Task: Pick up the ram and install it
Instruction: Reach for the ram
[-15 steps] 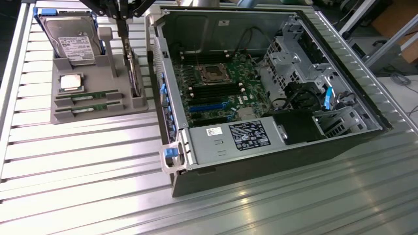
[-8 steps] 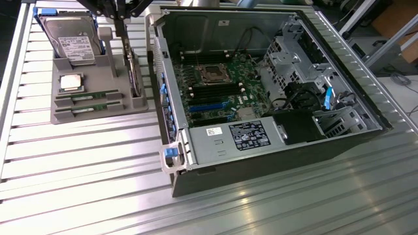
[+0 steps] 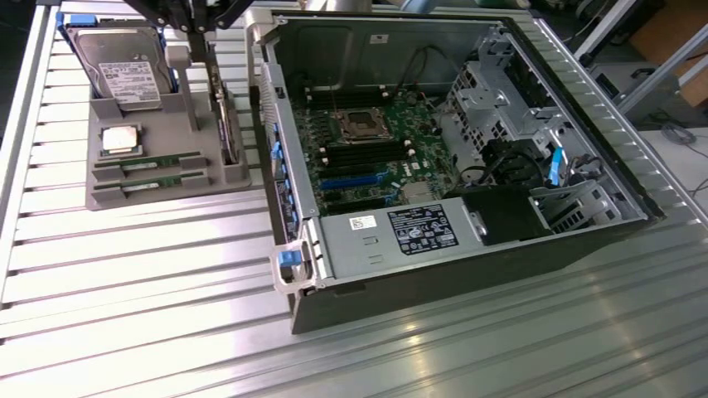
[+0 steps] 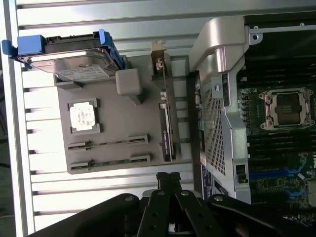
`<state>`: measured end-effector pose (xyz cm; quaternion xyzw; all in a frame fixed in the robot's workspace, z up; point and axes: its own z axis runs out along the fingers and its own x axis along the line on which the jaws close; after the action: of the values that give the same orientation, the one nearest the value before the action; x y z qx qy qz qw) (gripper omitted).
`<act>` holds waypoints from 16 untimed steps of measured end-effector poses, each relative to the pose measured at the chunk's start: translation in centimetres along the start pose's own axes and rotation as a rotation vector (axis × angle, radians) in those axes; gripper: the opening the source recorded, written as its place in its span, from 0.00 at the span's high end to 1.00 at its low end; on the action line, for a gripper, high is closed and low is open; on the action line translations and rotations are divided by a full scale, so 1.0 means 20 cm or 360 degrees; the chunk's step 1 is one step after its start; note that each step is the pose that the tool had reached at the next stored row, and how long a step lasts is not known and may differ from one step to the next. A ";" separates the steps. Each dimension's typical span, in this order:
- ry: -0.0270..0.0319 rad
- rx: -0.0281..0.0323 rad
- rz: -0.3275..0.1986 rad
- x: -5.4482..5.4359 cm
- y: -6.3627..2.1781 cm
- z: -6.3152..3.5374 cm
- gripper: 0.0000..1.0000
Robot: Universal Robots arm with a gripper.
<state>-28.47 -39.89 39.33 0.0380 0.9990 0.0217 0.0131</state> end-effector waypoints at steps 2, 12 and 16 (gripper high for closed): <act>0.00001 0.00000 0.0000 0.01 -0.001 0.000 0.89; 0.00000 0.00000 0.0000 0.05 -0.004 -0.001 0.89; 0.00001 0.00001 0.0000 0.07 -0.005 -0.002 0.89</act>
<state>-29.89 -39.89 39.33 0.0380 0.9990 0.0217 0.0130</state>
